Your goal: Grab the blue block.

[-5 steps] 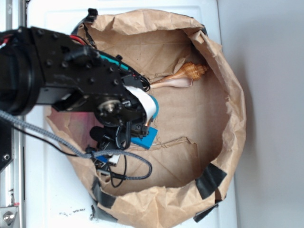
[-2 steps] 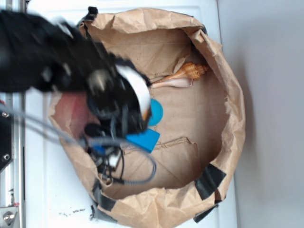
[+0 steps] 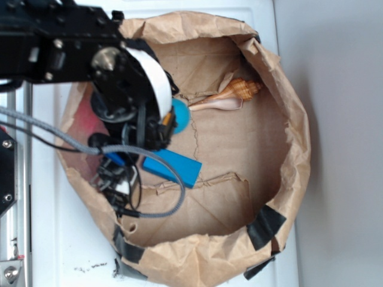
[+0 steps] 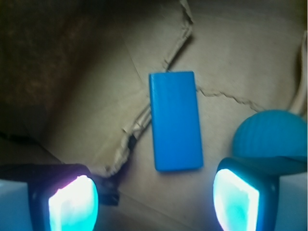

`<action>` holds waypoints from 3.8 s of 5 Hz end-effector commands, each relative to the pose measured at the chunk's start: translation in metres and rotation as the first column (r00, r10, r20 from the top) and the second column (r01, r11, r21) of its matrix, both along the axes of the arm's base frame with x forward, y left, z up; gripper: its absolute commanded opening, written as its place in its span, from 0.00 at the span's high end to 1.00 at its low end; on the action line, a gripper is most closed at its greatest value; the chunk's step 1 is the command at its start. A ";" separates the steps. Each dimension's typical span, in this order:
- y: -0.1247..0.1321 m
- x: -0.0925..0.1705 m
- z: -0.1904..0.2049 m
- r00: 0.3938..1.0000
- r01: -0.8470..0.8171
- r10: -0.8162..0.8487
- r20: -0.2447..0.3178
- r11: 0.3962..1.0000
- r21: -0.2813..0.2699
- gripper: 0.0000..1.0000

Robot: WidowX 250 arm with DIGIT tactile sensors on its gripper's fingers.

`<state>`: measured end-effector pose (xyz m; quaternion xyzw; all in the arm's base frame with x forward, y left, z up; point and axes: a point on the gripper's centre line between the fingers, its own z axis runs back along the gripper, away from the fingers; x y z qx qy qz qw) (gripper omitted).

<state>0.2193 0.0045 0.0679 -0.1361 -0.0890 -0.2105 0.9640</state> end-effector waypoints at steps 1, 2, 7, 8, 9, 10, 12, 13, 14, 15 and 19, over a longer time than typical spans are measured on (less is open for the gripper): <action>0.003 -0.002 -0.016 0.993 -0.058 0.066 -0.098 0.995 0.082 0.00; -0.009 -0.002 -0.023 0.994 -0.036 0.048 -0.102 0.993 0.117 0.00; 0.000 0.050 0.047 0.989 -0.070 0.078 0.129 0.995 -0.067 0.00; -0.004 0.055 0.042 0.987 -0.041 0.048 0.153 0.998 -0.048 0.00; -0.009 0.062 0.024 0.988 -0.021 0.019 0.155 1.000 0.008 0.00; -0.018 0.067 0.010 0.988 -0.028 0.015 0.152 0.996 0.083 0.00; -0.039 0.062 -0.018 0.994 0.055 -0.069 0.081 0.984 0.170 0.00; -0.044 0.045 -0.029 0.991 0.110 -0.122 0.051 0.975 0.193 0.00; -0.039 0.030 -0.040 0.989 0.144 -0.150 0.011 0.966 0.214 0.00; -0.034 0.024 -0.044 0.988 0.156 -0.154 -0.025 0.964 0.216 0.00; -0.025 0.035 -0.027 0.993 0.101 -0.110 0.044 0.980 0.171 1.00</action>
